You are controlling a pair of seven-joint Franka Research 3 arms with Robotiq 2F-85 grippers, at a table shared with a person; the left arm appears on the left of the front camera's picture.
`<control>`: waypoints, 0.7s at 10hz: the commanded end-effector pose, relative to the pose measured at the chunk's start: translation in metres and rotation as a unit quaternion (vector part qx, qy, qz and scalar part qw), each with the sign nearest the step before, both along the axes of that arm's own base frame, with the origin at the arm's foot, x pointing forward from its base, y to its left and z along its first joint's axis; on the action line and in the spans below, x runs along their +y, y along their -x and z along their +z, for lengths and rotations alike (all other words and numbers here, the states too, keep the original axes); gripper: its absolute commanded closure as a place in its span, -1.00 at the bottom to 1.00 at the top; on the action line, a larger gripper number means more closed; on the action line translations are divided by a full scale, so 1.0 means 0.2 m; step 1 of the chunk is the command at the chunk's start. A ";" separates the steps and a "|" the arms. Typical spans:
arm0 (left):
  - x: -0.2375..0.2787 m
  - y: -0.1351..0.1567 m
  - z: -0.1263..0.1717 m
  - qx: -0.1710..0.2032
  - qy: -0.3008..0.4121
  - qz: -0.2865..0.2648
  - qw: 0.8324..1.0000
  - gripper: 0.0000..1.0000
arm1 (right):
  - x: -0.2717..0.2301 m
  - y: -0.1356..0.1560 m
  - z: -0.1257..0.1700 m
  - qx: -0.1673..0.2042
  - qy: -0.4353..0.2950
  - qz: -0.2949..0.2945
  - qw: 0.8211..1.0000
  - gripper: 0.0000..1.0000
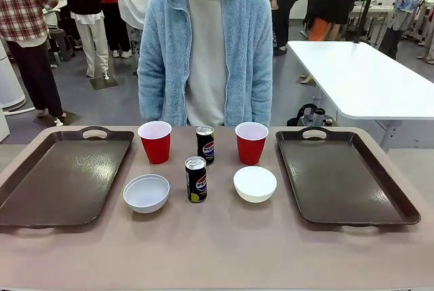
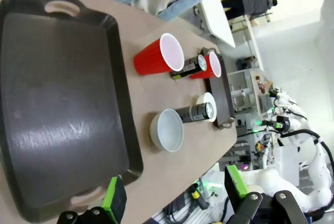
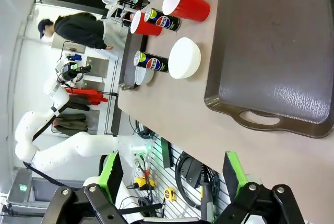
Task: Prepare tableware on both trays.
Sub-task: Pick up a Picnic Bowl from the table and place it on a Handle tray.
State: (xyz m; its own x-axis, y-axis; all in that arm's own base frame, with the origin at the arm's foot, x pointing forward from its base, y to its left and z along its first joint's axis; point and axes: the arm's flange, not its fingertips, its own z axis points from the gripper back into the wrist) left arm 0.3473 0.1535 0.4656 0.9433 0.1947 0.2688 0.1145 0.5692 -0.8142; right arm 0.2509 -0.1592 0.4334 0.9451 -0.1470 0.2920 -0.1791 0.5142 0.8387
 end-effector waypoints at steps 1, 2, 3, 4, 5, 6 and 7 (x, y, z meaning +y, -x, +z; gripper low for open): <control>0.01 0.00 0.00 -0.004 0.007 0.001 1.000 -1.00 | -0.01 -0.01 0.00 -0.007 -0.007 -0.001 1.000 -1.00; 0.01 0.00 0.00 -0.004 0.007 0.001 1.000 -1.00 | -0.01 -0.01 0.00 -0.007 -0.007 -0.001 1.000 -1.00; 0.01 0.00 0.00 -0.004 0.007 0.001 1.000 -1.00 | -0.01 -0.01 0.00 -0.007 -0.007 -0.001 1.000 -1.00; 0.01 0.00 0.00 -0.004 0.007 0.001 1.000 -1.00 | -0.01 -0.01 0.00 -0.007 -0.007 -0.001 1.000 -1.00; 0.01 0.00 0.00 -0.004 0.007 0.001 1.000 -1.00 | -0.01 -0.01 0.00 -0.007 -0.007 -0.001 1.000 -1.00; 0.01 0.00 0.00 -0.004 0.007 0.001 1.000 -1.00 | 0.00 0.00 0.00 0.003 0.002 -0.001 1.000 -1.00; 0.01 0.00 0.00 -0.004 0.007 0.001 1.000 -1.00 | 0.04 -0.02 0.04 0.019 0.012 0.013 1.000 -1.00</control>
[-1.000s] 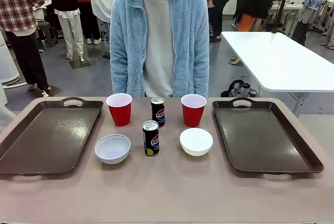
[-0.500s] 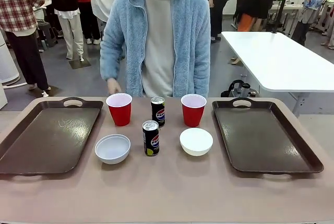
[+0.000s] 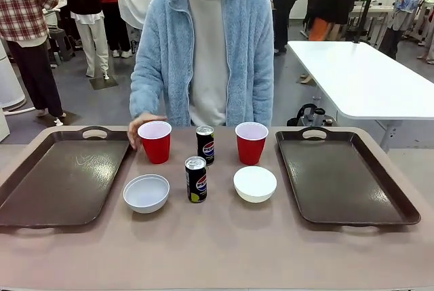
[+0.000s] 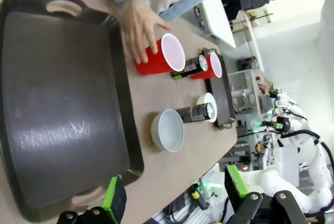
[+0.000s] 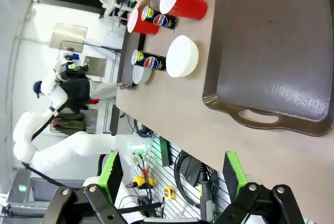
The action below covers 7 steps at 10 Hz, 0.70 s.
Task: Prepare tableware on both trays.
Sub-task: Pick up a Picnic Bowl from the table and place it on a Handle tray.
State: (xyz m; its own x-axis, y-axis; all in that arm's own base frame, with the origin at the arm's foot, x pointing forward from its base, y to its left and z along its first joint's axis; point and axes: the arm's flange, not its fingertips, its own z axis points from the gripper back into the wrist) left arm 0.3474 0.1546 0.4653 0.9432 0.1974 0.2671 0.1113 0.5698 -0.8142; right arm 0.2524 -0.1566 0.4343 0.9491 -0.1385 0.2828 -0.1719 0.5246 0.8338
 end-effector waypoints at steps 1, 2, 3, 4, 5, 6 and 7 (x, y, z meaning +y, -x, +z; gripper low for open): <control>0.00 0.00 0.01 -0.005 0.007 0.000 1.000 -1.00 | 0.09 -0.03 0.16 0.022 0.044 0.027 0.998 -1.00; 0.00 0.00 0.01 -0.005 0.007 0.000 1.000 -1.00 | 0.19 -0.05 0.29 0.035 0.084 0.036 0.995 -1.00; 0.00 0.00 0.01 -0.005 0.007 0.000 1.000 -1.00 | 0.32 -0.08 0.41 0.053 0.139 0.052 0.987 -1.00; 0.00 0.00 0.01 -0.005 0.007 0.000 1.000 -1.00 | 0.50 -0.12 0.49 0.059 0.203 0.064 0.975 -1.00; 0.00 0.00 0.01 -0.005 0.007 0.000 1.000 -1.00 | 0.71 -0.19 0.52 0.087 0.277 0.073 0.954 -1.00; 0.00 0.00 0.01 -0.005 0.007 0.000 1.000 -1.00 | 0.86 -0.26 0.51 0.108 0.333 0.067 0.934 -1.00; 0.00 0.00 0.01 -0.005 0.007 0.000 1.000 -1.00 | 1.01 -0.34 0.47 0.118 0.369 0.057 0.920 -1.00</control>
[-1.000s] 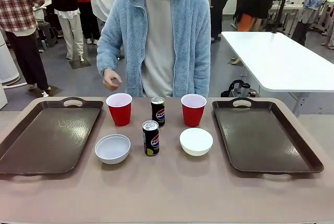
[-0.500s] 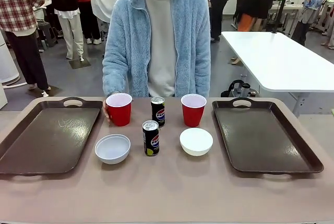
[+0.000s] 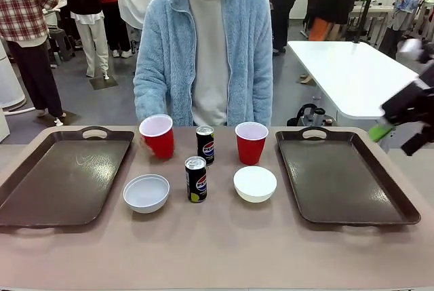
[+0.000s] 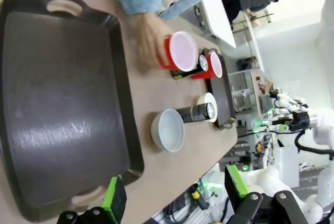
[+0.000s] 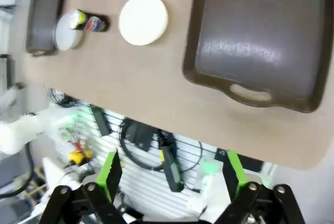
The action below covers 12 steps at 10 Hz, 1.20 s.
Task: Prepare tableware on both trays.
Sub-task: Pick up a Picnic Bowl from the table and place it on a Handle tray.
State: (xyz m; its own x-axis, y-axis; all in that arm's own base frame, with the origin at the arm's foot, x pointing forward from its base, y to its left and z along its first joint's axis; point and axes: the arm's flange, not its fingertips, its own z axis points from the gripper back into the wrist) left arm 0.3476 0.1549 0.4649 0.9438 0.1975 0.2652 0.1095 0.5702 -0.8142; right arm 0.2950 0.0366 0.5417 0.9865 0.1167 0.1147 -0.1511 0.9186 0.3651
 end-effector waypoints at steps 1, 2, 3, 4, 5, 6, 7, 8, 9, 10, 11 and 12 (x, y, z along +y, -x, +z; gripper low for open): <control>0.00 0.00 0.01 -0.006 0.007 0.000 1.000 -1.00 | 0.18 -0.20 -0.12 0.029 0.077 -0.017 0.996 -1.00; 0.00 0.00 0.01 -0.006 0.007 0.000 1.000 -1.00 | 0.33 -0.27 -0.21 0.030 0.097 -0.023 0.995 -1.00; 0.00 0.00 0.01 -0.006 0.007 0.000 1.000 -1.00 | 0.43 -0.34 -0.27 0.023 0.108 -0.026 0.994 -1.00; 0.00 0.00 0.01 -0.006 0.007 0.000 1.000 -1.00 | 0.53 -0.40 -0.32 0.010 0.114 -0.036 0.993 -1.00; 0.00 0.00 0.01 -0.006 0.007 0.000 1.000 -1.00 | 0.59 -0.47 -0.38 -0.010 0.117 -0.050 0.992 -1.00; 0.00 0.00 0.01 -0.006 0.007 0.000 1.000 -1.00 | 0.61 -0.52 -0.43 -0.005 0.106 -0.055 0.993 -1.00; 0.00 0.00 0.01 -0.006 0.007 0.000 1.000 -1.00 | 0.61 -0.52 -0.43 -0.005 0.065 -0.038 0.997 -1.00; 0.00 0.00 0.01 -0.006 0.007 0.000 1.000 -1.00 | 0.59 -0.45 -0.43 -0.003 0.103 -0.036 0.994 -1.00; 0.00 0.00 0.01 -0.006 0.007 0.000 1.000 -1.00 | 0.59 -0.45 -0.43 -0.003 0.103 -0.036 0.994 -1.00; 0.00 0.00 0.01 -0.006 0.007 0.000 1.000 -1.00 | 0.59 -0.45 -0.43 -0.003 0.103 -0.036 0.994 -1.00; 0.00 0.00 0.01 -0.006 0.007 0.000 1.000 -1.00 | 0.61 -0.50 -0.44 -0.004 0.089 -0.035 0.995 -1.00; 0.00 0.00 0.01 -0.006 0.007 0.000 1.000 -1.00 | 0.70 -0.53 -0.51 -0.030 0.118 -0.027 0.992 -1.00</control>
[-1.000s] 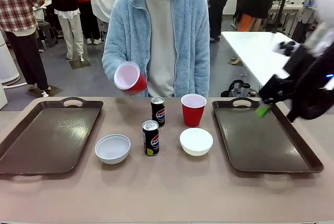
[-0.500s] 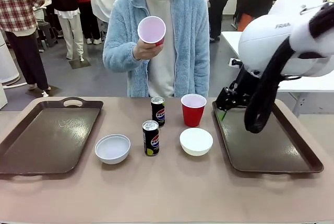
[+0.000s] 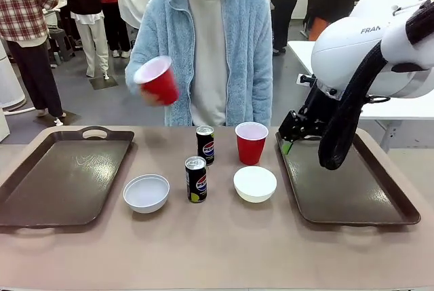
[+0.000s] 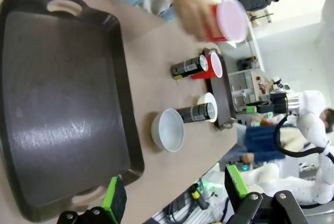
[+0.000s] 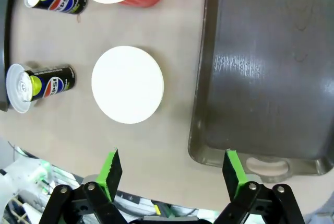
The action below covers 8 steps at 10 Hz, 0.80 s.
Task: Prepare tableware on both trays.
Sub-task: Pick up a Picnic Bowl from the table and place it on a Handle tray.
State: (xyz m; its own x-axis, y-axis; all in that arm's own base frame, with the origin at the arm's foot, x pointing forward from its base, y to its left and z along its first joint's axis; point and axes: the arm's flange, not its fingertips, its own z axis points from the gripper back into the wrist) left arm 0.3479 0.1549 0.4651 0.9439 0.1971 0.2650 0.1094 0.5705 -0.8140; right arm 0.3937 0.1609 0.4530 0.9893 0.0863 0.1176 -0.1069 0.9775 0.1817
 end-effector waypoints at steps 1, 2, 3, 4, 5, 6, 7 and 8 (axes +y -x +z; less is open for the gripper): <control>0.00 0.00 0.01 -0.006 0.008 0.000 1.000 -1.00 | 0.17 -0.07 -0.12 -0.024 0.030 0.000 0.999 -1.00; 0.00 0.00 0.01 -0.006 0.008 0.000 1.000 -1.00 | 0.21 -0.13 -0.16 -0.028 0.039 -0.005 0.999 -1.00; 0.00 0.00 0.01 -0.006 0.008 0.000 1.000 -1.00 | 0.25 -0.17 -0.22 -0.036 0.042 -0.011 0.998 -1.00; 0.00 0.00 0.01 -0.006 0.008 0.000 1.000 -1.00 | 0.28 -0.20 -0.27 -0.037 0.044 -0.014 0.998 -1.00; 0.00 0.00 0.01 -0.006 0.008 0.000 1.000 -1.00 | 0.29 -0.23 -0.33 -0.036 0.046 -0.018 0.998 -1.00; 0.00 0.00 0.01 -0.006 0.008 0.000 1.000 -1.00 | 0.29 -0.24 -0.38 -0.024 0.046 -0.021 0.998 -1.00; 0.00 0.00 0.01 -0.006 0.008 0.000 1.000 -1.00 | 0.29 -0.25 -0.44 -0.010 0.050 -0.020 0.999 -1.00; 0.00 0.00 0.01 -0.006 0.008 0.000 1.000 -1.00 | 0.30 -0.24 -0.48 0.002 0.049 -0.019 0.999 -1.00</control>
